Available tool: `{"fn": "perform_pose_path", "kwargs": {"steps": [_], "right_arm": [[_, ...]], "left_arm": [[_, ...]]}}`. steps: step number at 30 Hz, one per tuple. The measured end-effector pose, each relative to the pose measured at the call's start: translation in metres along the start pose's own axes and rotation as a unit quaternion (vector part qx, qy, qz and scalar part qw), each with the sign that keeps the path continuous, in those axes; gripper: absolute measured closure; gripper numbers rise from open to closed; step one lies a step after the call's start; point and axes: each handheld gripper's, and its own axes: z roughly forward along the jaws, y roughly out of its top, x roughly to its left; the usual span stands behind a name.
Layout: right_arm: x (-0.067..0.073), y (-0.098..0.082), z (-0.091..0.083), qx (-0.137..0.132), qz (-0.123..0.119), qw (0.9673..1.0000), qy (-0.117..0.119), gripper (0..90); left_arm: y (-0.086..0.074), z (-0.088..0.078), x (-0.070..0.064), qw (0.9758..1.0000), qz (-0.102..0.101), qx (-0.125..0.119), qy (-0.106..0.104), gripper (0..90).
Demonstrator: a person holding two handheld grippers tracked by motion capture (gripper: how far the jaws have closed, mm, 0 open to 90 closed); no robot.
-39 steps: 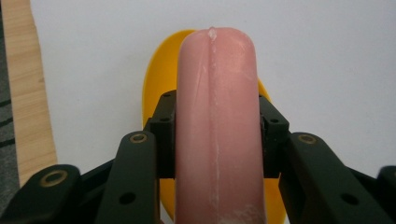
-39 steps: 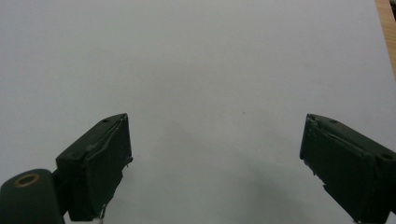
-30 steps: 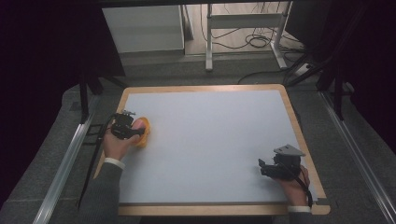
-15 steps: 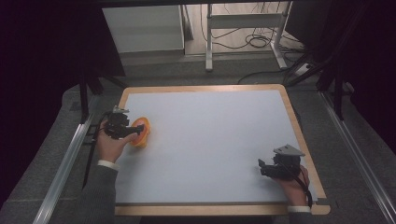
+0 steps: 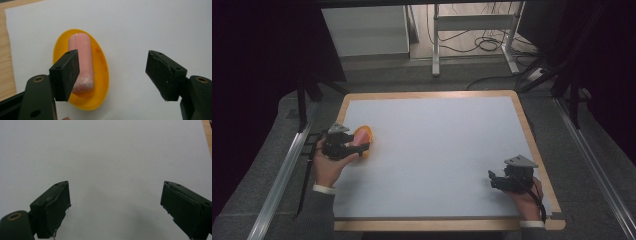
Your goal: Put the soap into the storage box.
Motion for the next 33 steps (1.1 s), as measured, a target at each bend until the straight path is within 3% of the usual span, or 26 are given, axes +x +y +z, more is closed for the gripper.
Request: {"fn": "perform_pose_path", "kwargs": {"steps": [9,19,26,27,33], "right_arm": [[0.001,0.001,0.0,-0.003,-0.004,1.0,0.002,8.6],[0.0,0.001,-0.001,-0.005,-0.002,1.0,0.0,8.6],[0.001,0.001,0.0,-0.004,-0.002,1.0,-0.001,8.6],[0.001,0.0,0.0,-0.002,-0.003,1.0,0.0,8.6],[0.001,0.0,0.002,0.0,-0.003,1.0,-0.002,8.6]], "left_arm": [[-0.02,-0.001,-0.007,0.9999,0.004,0.009,-0.013,26.5],[-0.05,-0.001,-0.007,0.9995,-0.009,0.012,-0.027,27.1],[-0.077,0.0,-0.004,0.9988,-0.029,0.017,-0.036,27.3],[-0.083,0.003,-0.003,0.9986,-0.03,0.031,-0.029,27.2],[-0.094,0.01,-0.001,0.998,-0.025,0.054,-0.02,27.2]]}}
